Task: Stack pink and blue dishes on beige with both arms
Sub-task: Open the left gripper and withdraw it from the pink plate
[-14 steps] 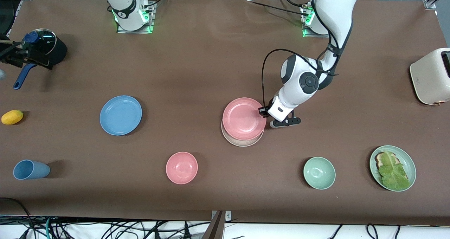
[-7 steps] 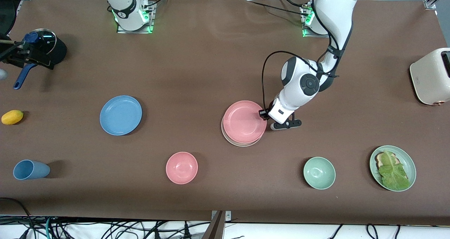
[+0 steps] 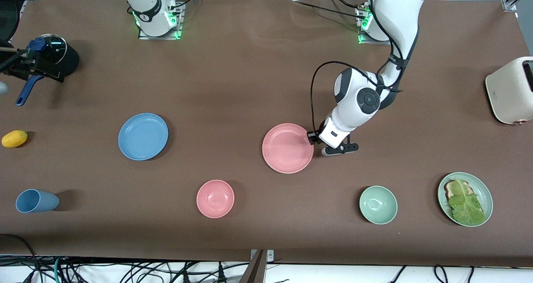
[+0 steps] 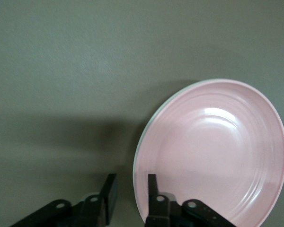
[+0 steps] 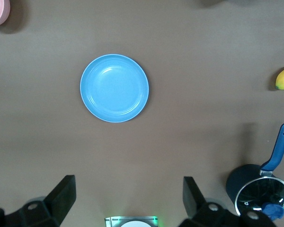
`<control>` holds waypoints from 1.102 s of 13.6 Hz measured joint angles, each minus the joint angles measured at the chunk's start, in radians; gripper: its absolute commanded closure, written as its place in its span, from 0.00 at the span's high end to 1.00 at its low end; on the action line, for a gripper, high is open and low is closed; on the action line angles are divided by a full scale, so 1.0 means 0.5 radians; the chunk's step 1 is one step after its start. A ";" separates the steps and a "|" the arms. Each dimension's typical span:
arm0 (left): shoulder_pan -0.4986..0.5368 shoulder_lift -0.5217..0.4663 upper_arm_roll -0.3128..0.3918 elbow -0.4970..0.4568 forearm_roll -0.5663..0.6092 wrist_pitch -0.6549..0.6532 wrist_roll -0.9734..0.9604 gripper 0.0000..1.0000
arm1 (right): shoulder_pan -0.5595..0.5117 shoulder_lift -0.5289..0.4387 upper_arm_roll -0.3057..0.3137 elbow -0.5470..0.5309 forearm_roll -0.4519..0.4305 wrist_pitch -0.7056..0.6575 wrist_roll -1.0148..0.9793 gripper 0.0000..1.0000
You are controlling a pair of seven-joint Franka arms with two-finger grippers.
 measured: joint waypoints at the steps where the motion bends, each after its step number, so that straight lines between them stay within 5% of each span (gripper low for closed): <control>1: 0.002 -0.013 0.027 0.026 0.057 -0.079 -0.003 0.38 | 0.000 0.000 0.000 0.000 0.000 0.000 0.000 1.00; 6: 0.100 -0.153 0.141 0.252 0.396 -0.667 -0.020 0.53 | -0.001 0.000 -0.002 0.000 0.000 0.000 0.000 1.00; 15: 0.471 -0.259 0.191 0.355 0.502 -1.034 0.600 0.62 | -0.001 0.000 -0.001 0.000 0.000 0.000 0.000 1.00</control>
